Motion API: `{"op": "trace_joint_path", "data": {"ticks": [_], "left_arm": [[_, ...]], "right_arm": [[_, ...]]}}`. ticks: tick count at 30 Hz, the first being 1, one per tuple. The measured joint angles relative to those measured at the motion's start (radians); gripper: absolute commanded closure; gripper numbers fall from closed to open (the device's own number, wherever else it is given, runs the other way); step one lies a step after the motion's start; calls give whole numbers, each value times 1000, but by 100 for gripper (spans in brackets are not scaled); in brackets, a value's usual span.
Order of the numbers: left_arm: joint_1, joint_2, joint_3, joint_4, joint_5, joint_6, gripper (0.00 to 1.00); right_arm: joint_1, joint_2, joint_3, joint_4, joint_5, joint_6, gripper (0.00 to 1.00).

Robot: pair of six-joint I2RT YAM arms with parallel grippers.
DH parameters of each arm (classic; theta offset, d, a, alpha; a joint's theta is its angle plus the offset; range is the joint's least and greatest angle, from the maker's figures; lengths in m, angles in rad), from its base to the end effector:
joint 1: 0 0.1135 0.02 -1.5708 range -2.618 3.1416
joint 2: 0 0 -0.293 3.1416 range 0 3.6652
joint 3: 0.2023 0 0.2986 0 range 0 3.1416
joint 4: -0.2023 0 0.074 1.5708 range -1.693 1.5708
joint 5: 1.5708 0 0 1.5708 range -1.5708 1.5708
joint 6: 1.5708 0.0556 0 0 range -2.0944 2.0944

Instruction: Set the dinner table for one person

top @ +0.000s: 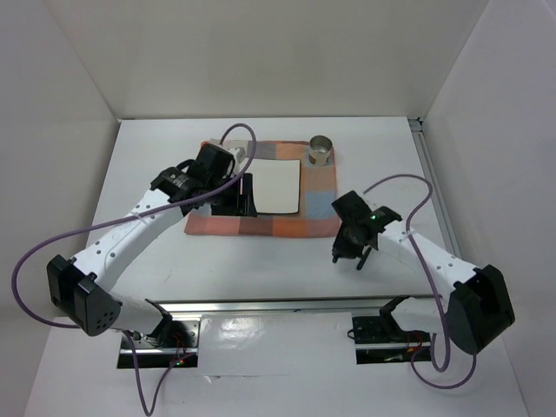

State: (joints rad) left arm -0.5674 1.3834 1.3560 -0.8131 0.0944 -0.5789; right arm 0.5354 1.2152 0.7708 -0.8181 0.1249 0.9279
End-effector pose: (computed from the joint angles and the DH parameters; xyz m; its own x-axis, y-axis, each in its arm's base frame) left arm 0.2888 -0.1902 0.3570 -0.8476 -0.1057 -0.5200 0.1486 0.8935 -0.4237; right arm 0.2160 0.1201 0.1935 -0.8704 0.4070 -0.2769 0.3719 0.9122 0.1717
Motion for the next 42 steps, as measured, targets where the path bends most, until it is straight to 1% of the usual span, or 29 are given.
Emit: {"op": "trace_joint_path", "data": {"ticks": [2, 4, 6, 10, 14, 17, 23, 32, 36, 37, 38, 40, 42], "left_arm": [[15, 0, 26, -9, -7, 2, 31], [30, -1, 47, -10, -12, 5, 31], [43, -3, 59, -9, -16, 8, 31], [74, -8, 60, -21, -16, 20, 31], [87, -34, 39, -24, -21, 23, 31], [89, -69, 13, -31, -26, 23, 31], [89, -116, -13, -35, -42, 22, 31], [89, -121, -42, -48, -63, 18, 31], [89, -121, -42, -51, -64, 18, 31], [89, -121, -42, -51, -64, 18, 31], [89, -121, -42, -51, -65, 18, 31], [89, -121, -41, -53, -70, 18, 29], [89, -121, -35, -61, -75, 17, 28]], "right_arm": [[5, 6, 111, -6, 6, -85, 100], [5, 53, 220, 7, 7, -178, 100], [6, 144, 325, 45, -1, -271, 100], [-4, 352, 457, 106, -31, -431, 100], [-29, 541, 562, 138, -40, -525, 100], [-62, 637, 638, 138, -38, -549, 100], [-107, 682, 657, 154, -32, -565, 100], [-127, 757, 657, 168, -46, -579, 100], [-128, 774, 657, 182, -54, -578, 90], [-127, 777, 657, 182, -53, -577, 78], [-128, 778, 657, 183, -53, -576, 68], [-128, 779, 654, 186, -53, -568, 55], [-128, 779, 649, 191, -52, -564, 51]]}}
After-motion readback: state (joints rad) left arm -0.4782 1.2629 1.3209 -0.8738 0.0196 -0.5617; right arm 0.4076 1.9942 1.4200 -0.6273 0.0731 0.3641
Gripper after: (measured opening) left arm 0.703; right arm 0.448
